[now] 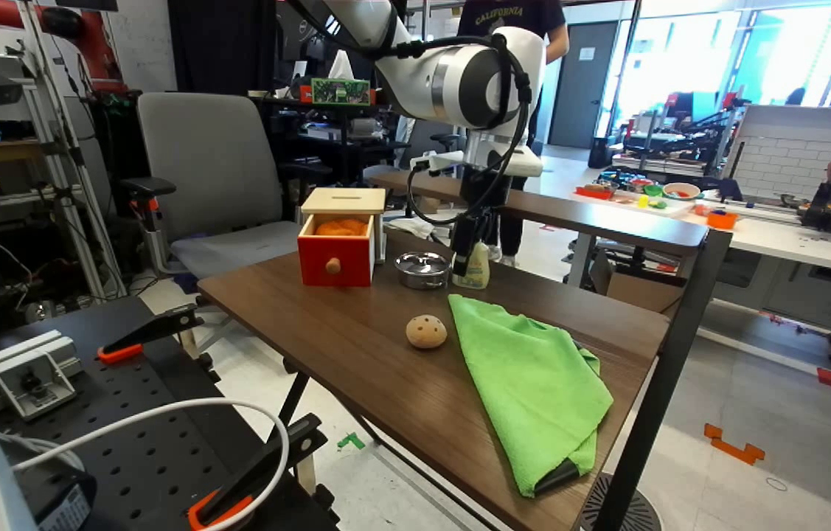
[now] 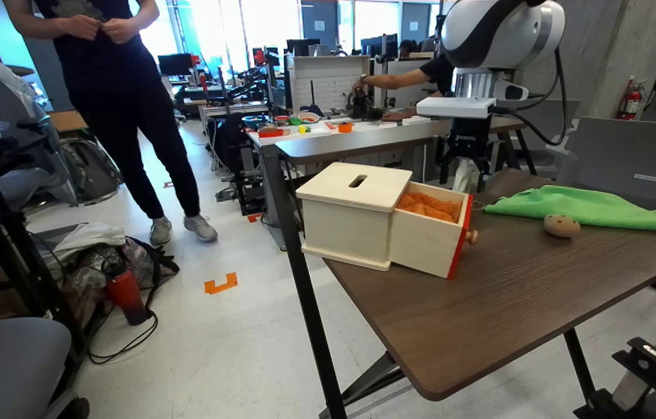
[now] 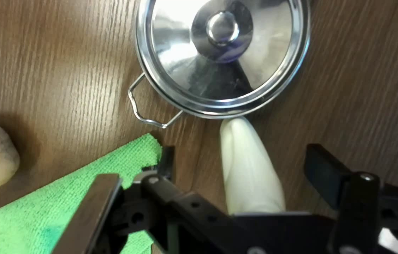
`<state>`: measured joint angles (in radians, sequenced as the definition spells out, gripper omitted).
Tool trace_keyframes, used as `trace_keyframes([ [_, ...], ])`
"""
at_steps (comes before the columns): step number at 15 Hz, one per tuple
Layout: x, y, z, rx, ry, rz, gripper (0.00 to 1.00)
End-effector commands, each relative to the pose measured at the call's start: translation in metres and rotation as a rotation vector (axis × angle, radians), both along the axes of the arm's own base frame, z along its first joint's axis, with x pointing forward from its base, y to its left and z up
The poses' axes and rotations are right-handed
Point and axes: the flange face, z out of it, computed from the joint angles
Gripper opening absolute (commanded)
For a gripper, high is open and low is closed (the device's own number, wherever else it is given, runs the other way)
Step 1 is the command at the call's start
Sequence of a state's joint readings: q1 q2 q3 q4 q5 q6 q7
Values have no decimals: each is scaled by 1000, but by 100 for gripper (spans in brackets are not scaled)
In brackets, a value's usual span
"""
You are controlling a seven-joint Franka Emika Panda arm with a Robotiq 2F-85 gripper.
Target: Move the bottle
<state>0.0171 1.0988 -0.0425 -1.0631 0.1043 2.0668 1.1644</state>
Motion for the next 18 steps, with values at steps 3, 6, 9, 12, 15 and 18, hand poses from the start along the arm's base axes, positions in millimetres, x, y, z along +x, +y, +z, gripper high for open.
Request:
trace_keyframes([
  [3, 5, -1, 20, -6, 11, 14, 100],
  [6, 4, -4, 27, -3, 9, 16, 100],
  [9, 2, -6, 38, -3, -4, 44, 100],
  [12, 0, -9, 59, -11, -28, 80, 100],
  [15, -5, -16, 89, -12, -54, 113, 100],
  [18, -7, -24, 136, -3, -108, 152, 100],
])
